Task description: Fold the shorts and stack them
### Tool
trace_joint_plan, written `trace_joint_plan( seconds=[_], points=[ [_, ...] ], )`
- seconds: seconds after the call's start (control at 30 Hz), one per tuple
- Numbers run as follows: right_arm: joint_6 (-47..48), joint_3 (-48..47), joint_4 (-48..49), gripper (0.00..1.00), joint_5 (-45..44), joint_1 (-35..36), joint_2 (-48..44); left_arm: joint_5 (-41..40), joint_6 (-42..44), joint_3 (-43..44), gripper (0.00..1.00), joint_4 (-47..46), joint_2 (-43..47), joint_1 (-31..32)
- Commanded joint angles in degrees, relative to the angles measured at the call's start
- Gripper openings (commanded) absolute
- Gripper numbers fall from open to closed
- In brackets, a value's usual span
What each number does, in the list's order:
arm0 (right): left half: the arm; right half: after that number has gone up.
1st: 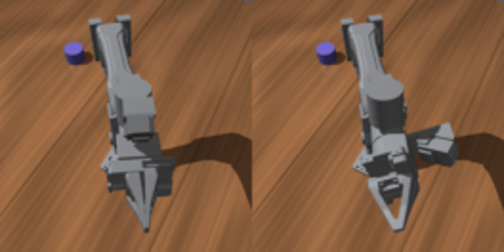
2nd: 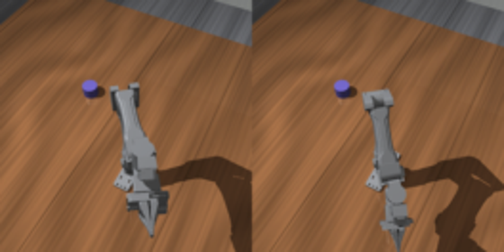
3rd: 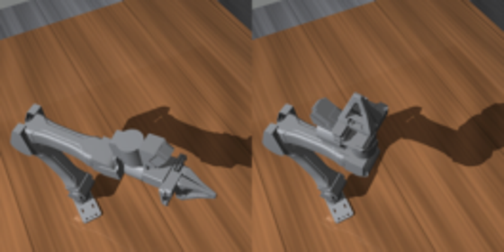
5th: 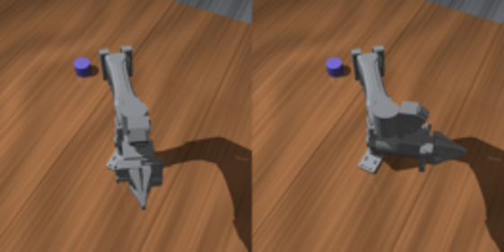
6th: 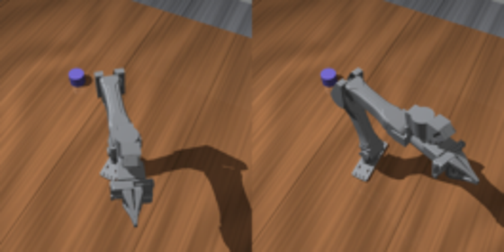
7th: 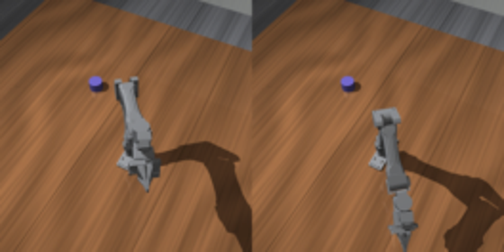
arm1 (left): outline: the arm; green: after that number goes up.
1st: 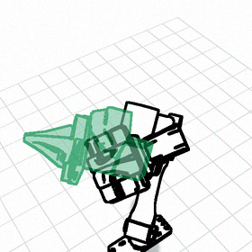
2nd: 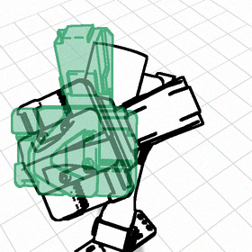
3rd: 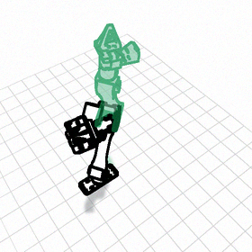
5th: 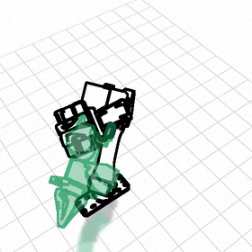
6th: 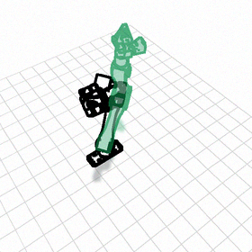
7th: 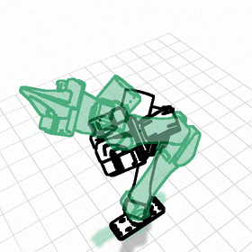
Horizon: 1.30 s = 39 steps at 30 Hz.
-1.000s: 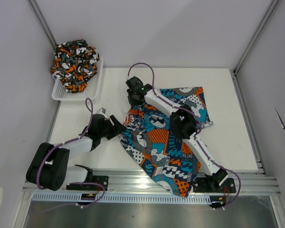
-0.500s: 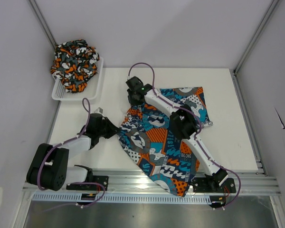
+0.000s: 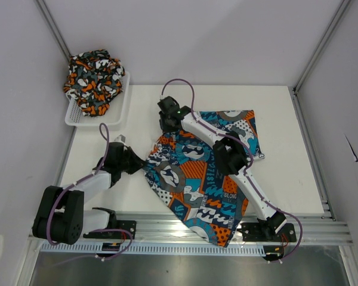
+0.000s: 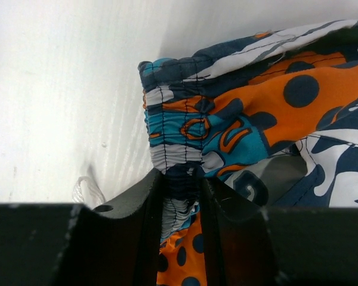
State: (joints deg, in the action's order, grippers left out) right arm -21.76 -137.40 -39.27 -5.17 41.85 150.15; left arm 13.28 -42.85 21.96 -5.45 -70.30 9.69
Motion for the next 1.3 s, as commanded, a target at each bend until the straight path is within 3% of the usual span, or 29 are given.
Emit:
trace_joint_plan(
  seconds=[0.0,0.13,0.3,0.43,0.83,1.13,1.27],
  points=[
    [-3.2,2.4,4.4,0.31,0.6,-1.2,-0.6,2.5,1.9,-1.6,0.04,2.3,0.2,-0.6],
    [-7.1,3.1,8.9,0.38,2.9,-1.8,-1.0,3.5,1.3,-3.5,0.05,-0.9,-1.3,-0.6],
    [-8.8,1.5,9.5,0.68,1.0,-1.3,-1.0,5.2,1.5,-3.8,0.12,-3.1,-4.9,-0.7],
    [-8.3,1.6,10.8,0.71,0.4,-1.2,-2.1,6.3,1.4,-3.5,0.17,-4.2,-7.0,-0.6],
    [-8.4,6.9,18.0,0.62,6.7,-4.1,-11.5,6.2,1.4,-3.8,0.17,-5.0,-7.2,-0.6],
    [-11.0,12.2,20.7,0.18,12.0,-6.0,-12.7,6.2,1.5,-3.7,0.16,-5.0,-7.5,-0.8],
    [-11.2,12.9,20.5,0.06,14.1,-5.8,-11.5,6.2,1.5,-3.8,0.15,-5.1,-7.4,-0.8]
  ],
)
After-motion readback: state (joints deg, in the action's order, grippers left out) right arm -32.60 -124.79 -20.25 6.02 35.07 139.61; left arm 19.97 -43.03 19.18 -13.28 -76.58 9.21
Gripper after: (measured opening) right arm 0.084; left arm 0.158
